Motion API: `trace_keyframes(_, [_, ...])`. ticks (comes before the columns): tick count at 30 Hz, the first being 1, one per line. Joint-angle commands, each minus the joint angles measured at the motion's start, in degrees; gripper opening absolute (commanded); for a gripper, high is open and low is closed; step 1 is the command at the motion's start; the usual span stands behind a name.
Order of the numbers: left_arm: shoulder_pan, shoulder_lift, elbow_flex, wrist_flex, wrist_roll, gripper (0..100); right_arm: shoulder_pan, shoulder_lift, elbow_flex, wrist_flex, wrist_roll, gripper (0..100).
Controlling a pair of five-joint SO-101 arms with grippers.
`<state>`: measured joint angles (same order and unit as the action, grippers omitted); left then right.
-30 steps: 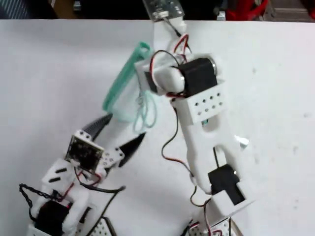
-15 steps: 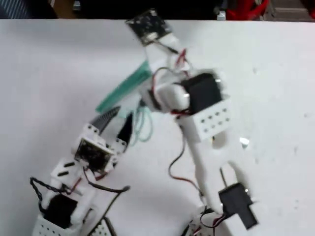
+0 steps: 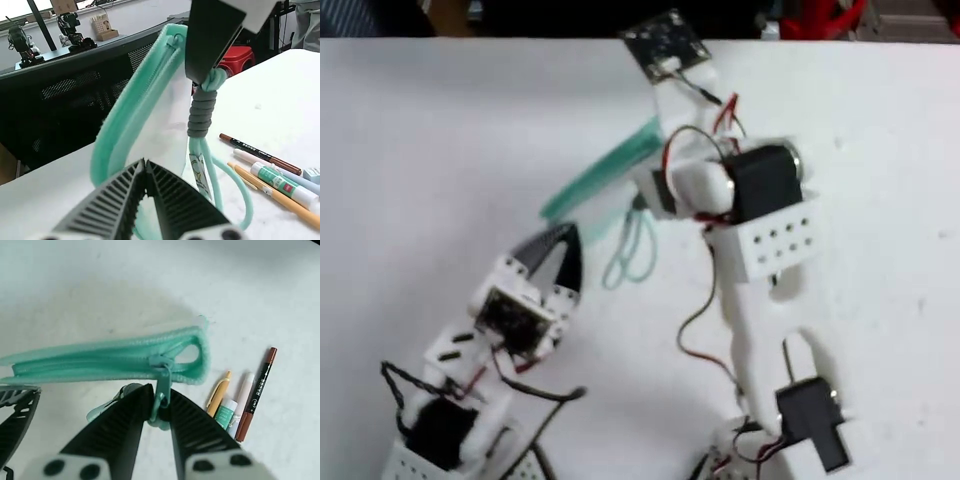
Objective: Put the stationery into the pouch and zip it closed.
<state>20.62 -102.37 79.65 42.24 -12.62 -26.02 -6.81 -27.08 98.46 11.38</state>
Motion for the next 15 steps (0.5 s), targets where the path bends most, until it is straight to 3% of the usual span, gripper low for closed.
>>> trace_keyframes(1, [0.7, -0.2, -5.0, 3.2, -0.8, 4, 2.1, -1.0, 0.0, 0.1, 0.9, 1.7])
trace_keyframes(7, [-5.1, -0.2, -7.7, 10.4, -0.4, 26, 4.4, -5.4, 6.4, 0.2, 5.1, 1.7])
trace_keyframes(10, [-8.2, -0.2, -7.7, 10.9, -0.7, 27, 4.0, -12.4, 9.8, 0.0, 7.8, 1.7])
trace_keyframes(15, [-7.5, -0.2, -9.0, 13.7, -0.5, 27, 3.3, -19.5, 7.2, 0.0, 9.0, 1.6])
